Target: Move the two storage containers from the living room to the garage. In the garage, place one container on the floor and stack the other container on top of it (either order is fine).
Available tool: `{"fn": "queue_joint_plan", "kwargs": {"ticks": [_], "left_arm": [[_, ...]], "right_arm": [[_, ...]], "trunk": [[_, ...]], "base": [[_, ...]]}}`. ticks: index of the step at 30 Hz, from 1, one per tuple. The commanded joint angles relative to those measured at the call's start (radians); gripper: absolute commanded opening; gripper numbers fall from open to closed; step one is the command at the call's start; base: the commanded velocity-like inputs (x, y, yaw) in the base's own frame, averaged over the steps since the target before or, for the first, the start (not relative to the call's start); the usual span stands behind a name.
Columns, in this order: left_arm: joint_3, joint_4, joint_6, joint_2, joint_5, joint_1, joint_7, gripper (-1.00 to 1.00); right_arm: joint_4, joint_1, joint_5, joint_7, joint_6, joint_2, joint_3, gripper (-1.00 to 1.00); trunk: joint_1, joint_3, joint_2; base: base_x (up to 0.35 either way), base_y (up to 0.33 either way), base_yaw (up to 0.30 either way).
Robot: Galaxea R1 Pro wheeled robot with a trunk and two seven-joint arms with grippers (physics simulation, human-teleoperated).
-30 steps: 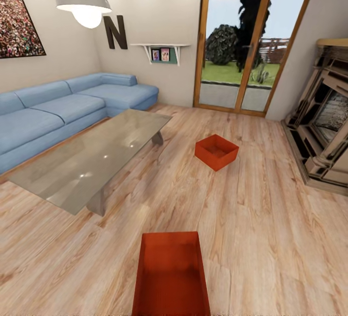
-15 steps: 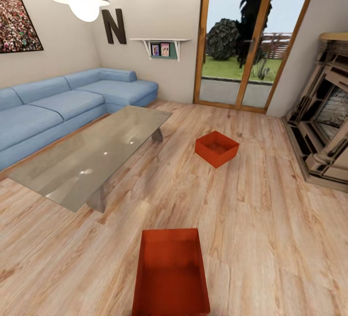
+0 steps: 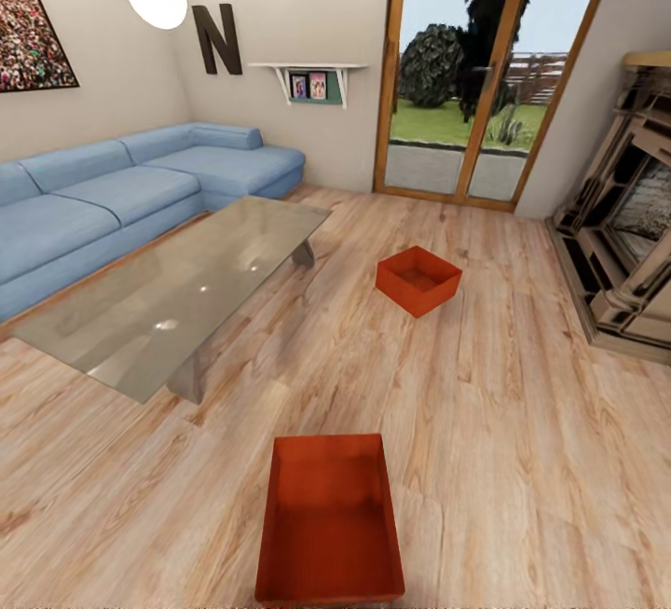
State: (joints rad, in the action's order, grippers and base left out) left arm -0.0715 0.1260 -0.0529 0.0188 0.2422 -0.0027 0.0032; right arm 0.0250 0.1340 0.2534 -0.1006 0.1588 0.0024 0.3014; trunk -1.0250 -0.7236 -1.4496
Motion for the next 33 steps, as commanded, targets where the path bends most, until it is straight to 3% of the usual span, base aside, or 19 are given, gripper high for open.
{"fn": "queue_joint_plan", "kwargs": {"ticks": [1,33], "left_arm": [[-0.007,0.0,-0.002,0.0,0.0,0.0,0.0,1.0],[-0.007,0.0,-0.002,0.0,0.0,0.0,0.0,1.0]], "right_arm": [[0.003,0.001,0.009,-0.001,0.005,0.0,0.008,1.0],[0.003,0.001,0.009,-0.001,0.005,0.001,0.008,1.0]], "trunk": [[0.0,-0.002,0.0],[0.0,-0.052,0.0]], "base": [[0.0,0.0,0.0],[0.0,0.0,0.0]]}}
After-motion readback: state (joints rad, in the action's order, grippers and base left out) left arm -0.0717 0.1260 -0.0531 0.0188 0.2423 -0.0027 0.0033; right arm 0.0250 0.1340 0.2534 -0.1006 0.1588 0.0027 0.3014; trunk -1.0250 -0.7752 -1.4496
